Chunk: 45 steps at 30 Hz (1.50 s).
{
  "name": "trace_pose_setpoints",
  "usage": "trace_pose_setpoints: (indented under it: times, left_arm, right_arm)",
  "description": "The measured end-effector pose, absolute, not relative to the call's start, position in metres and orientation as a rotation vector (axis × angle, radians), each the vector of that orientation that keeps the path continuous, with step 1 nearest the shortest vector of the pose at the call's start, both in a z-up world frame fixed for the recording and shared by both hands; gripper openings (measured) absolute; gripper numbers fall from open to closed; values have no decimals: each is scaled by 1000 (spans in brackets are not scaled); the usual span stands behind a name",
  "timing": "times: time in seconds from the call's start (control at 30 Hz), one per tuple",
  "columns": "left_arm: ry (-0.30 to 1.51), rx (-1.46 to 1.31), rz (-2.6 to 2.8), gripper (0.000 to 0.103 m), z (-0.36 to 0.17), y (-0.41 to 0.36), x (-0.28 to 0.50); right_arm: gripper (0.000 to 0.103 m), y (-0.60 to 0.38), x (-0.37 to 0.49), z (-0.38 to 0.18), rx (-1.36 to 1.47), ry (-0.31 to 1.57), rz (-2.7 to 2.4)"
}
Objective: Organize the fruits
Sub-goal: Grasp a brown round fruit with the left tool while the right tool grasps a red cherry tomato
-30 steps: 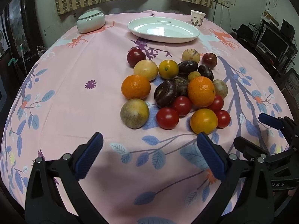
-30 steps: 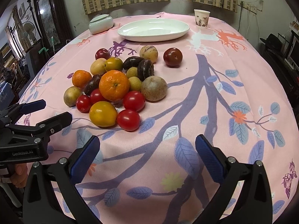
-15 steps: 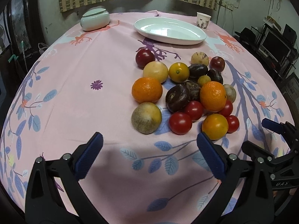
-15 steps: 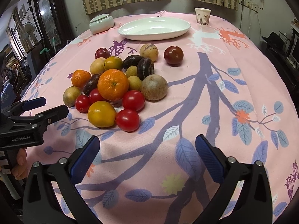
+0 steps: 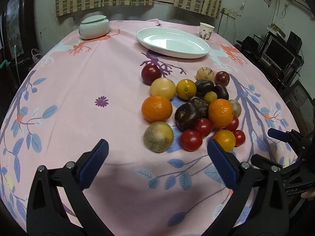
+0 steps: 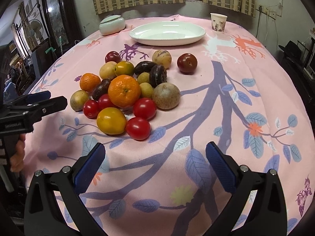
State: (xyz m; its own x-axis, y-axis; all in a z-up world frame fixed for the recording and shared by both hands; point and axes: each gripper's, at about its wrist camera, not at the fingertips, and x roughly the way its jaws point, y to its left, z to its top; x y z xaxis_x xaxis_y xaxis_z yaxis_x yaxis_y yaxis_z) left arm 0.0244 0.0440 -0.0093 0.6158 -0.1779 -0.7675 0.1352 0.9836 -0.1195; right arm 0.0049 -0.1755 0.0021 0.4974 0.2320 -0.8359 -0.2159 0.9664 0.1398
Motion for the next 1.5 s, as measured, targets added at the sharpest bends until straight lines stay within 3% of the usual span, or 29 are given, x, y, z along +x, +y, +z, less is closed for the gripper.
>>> trace_pose_setpoints:
  times: [0.3,0.33,0.37,0.6,0.73,0.8,0.87,0.97,1.1,1.23,1.5]
  left_arm:
    - [1028,-53,-208,97,-42,50,44]
    - [1023,-28,-214,89,-42,48,46]
    - [1025,-10,-222,72,-43,46,49]
    - [1041,23,-290,37,-41,36,63]
    - [1002,23,-297,40,-43,31,66]
    - [989,39,-307,48,-44,27,65]
    - [966,71,-301,49,-45,22,64]
    - [961,65,-308,47,-45,24,65]
    - [960,63,-293,39,-45,27,65]
    - [963,54,-303,38,-45,30,64]
    - [968,33,-299,37,-39,33,58]
  right_arm:
    - [102,-168,7,-2,17,1028,289]
    - [102,-167,7,-2,13,1030,287]
    - [102,-167,7,-1,6,1030,288]
    - [102,-165,6,5,-30,1034,317]
    - [102,-157,10,13,-56,1030,398]
    - [101,-155,18,12,-76,1044,397]
    - [73,-151,26,8,-124,1059,397]
    - [63,-143,32,0,-208,1085,391]
    - [58,-141,42,-11,-210,1110,398]
    - [30,-135,45,-17,-245,1087,432]
    - [29,-145,38,-7,-212,1039,442]
